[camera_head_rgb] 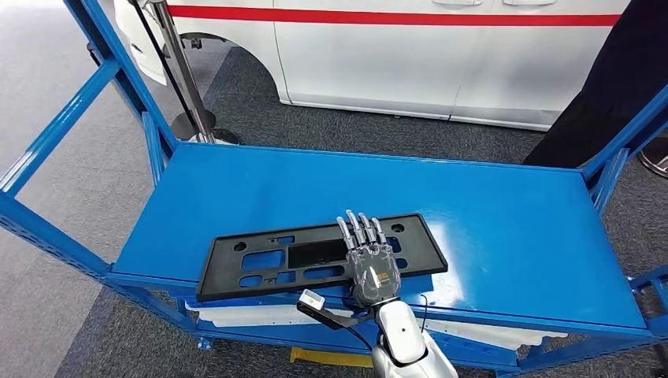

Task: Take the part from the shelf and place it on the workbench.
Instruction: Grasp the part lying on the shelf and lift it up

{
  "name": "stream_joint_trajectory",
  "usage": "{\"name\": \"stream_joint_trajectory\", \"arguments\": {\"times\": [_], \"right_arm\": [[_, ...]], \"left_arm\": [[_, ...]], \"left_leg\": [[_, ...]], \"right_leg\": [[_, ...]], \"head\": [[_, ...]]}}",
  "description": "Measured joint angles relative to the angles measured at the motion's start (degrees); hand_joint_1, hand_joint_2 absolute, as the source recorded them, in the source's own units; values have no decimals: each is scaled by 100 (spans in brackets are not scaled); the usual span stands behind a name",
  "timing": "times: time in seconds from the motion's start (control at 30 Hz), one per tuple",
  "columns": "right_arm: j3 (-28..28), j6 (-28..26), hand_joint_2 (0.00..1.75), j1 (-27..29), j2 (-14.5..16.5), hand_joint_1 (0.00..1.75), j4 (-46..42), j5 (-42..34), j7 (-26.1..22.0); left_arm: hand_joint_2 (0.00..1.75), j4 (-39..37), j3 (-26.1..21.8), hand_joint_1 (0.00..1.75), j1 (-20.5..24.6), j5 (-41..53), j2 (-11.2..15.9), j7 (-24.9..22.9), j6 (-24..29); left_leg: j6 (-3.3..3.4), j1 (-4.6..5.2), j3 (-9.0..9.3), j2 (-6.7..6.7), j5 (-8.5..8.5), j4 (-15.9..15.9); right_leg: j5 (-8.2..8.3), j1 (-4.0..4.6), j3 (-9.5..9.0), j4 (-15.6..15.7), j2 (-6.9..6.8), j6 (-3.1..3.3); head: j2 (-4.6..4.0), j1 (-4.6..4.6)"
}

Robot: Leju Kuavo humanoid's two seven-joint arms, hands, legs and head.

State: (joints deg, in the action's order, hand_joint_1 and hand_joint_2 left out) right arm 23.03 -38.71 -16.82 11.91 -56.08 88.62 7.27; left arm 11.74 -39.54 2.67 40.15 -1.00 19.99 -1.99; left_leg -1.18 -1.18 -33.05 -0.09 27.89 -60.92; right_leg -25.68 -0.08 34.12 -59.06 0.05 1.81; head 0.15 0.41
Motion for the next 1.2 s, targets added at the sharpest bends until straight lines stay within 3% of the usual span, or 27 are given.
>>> {"name": "stream_joint_trajectory", "arguments": {"times": [0.03, 0.1, 0.13, 0.2, 0.23, 0.3, 0.33, 0.37, 0.4, 0.47, 0.53, 0.63, 0.8, 0.87, 0.9, 0.93, 1.0, 1.03, 1.07, 1.1, 1.2], "right_arm": [[20, 9, 175, -34, -3, 0, 41, 6, 77], [61, 21, 175, -103, -14, 5, 146, 9, 210], [75, 20, 175, -133, -20, 27, 195, 9, 252], [87, -2, 175, -177, -32, 97, 280, -3, 281], [88, -18, 175, -188, -38, 134, 320, -13, 274], [88, -41, 175, -190, -53, 166, 395, -58, 233], [88, -36, 175, -182, -61, 169, 423, -89, 203], [88, -27, 175, -174, -69, 171, 445, -126, 176], [88, -13, 175, -167, -73, 173, 459, -162, 150], [88, 13, 175, -164, -76, 175, 470, -236, 107], [88, 23, 175, -165, -76, 175, 473, -308, 65], [88, 15, 175, -161, -76, 175, 475, -388, 35], [88, 13, 175, -160, -76, 175, 476, -400, 33], [88, -3, 175, -158, -74, 175, 479, -441, 22], [88, -19, 175, -155, -72, 175, 489, -471, 10], [88, -36, 175, -154, -70, 174, 505, -516, -7], [88, -54, 175, -154, -68, 174, 534, -585, -38], [88, -54, 175, -157, -68, 174, 539, -610, -49], [88, -55, 175, -161, -68, 175, 539, -623, -56], [88, -55, 175, -164, -68, 175, 539, -631, -60], [88, -57, 175, -169, -68, 174, 539, -654, -60]], "left_arm": [[0, 0, 0, 0, 5, 16, 2, 7, -2], [0, 0, 0, 0, 11, 51, 2, 20, -5], [0, 0, 0, 0, 11, 66, 0, 24, -6], [0, 0, -1, 0, 13, 81, -3, 33, -5], [0, 0, -4, 0, 13, 85, -5, 35, -5], [0, 0, -21, 0, 6, 90, -5, 38, -1], [0, 0, -33, 0, 0, 99, -5, 38, 1], [0, 0, -46, 0, -4, 108, -5, 38, 2], [0, 0, -59, 0, -6, 120, -5, 38, 3], [0, 0, -78, 0, -4, 145, -6, 39, 1], [0, 0, -93, 0, 2, 176, -10, 46, -1], [0, 0, -109, 0, 5, 208, -11, 65, -5], [0, 0, -113, 0, 5, 214, -11, 68, -6], [0, 0, -126, 0, 5, 240, -13, 78, -9], [0, 0, -143, 0, 2, 262, -15, 84, -12], [0, 0, -162, 0, -2, 286, -16, 90, -16], [0, 0, -195, 0, -8, 323, -16, 96, -22], [0, 0, -206, 0, -4, 340, -15, 98, -24], [0, 0, -217, 0, 4, 357, -14, 102, -23], [0, 0, -227, 0, 8, 372, -13, 104, -23], [0, 0, -238, 0, 3, 391, -14, 108, -24]], "left_leg": [[33, 10, 88, -1, -45, 199], [108, 33, 109, -7, -51, 271], [146, 24, 120, -2, -69, 287], [223, 0, 142, 10, -119, 326], [252, -10, 145, 18, -138, 339], [277, -7, 125, 31, -148, 338], [278, -6, 117, 36, -149, 336], [278, -5, 114, 40, -148, 334], [275, -5, 116, 39, -147, 333], [255, -5, 133, 34, -141, 331], [201, 13, 139, 27, -127, 325], [123, 26, 137, 21, -128, 332], [112, 24, 139, 21, -130, 337], [68, 9, 128, 18, -101, 307], [27, 1, -84, 17, 112, -138], [-14, -9, -243, 16, 209, -454], [-48, -20, -357, 22, 183, -652], [-34, -12, -168, 25, -22, -228], [-5, -4, -30, 22, -116, 65], [27, 7, 38, 18, -140, 218], [141, 14, 54, 10, -149, 271]], "right_leg": [[-9, 10, 2, -13, 9, -31], [-3, 21, -3, -3, 23, -101], [-2, 18, -7, 1, 25, -134], [-129, 5, 56, -160, 24, -200], [-290, -7, 164, -406, 22, -232], [-675, -27, 507, -1141, 19, -285], [-777, -35, 652, -1444, 18, -302], [-774, -41, 713, -1569, 18, -311], [-659, -47, 659, -1465, 16, -310], [-288, -57, 277, -718, 16, -276], [-80, -33, -35, -93, 15, -216], [-66, 8, -76, 23, 16, -152], [-67, 15, -74, 21, 16, -143], [-31, -17, -98, 77, 7, -83], [-11, -27, -104, 106, -1, -35], [3, -39, -115, 128, -8, 6], [-22, -30, -117, 93, -10, 17], [-47, -20, -116, 59, -4, -11], [-66, -9, -107, 33, 1, -41], [-76, 1, -98, 15, 5, -71], [-78, 1, -98, 12, 12, -158]], "head": [[0, 1], [0, 1], [0, 0], [0, 2], [0, 2], [0, 2], [0, 2], [0, 2], [0, 2], [0, 3], [0, 2], [0, 3], [0, 3], [0, 2], [0, 2], [0, 1], [0, 1], [0, 1], [0, 1], [0, 1], [0, 1]]}}
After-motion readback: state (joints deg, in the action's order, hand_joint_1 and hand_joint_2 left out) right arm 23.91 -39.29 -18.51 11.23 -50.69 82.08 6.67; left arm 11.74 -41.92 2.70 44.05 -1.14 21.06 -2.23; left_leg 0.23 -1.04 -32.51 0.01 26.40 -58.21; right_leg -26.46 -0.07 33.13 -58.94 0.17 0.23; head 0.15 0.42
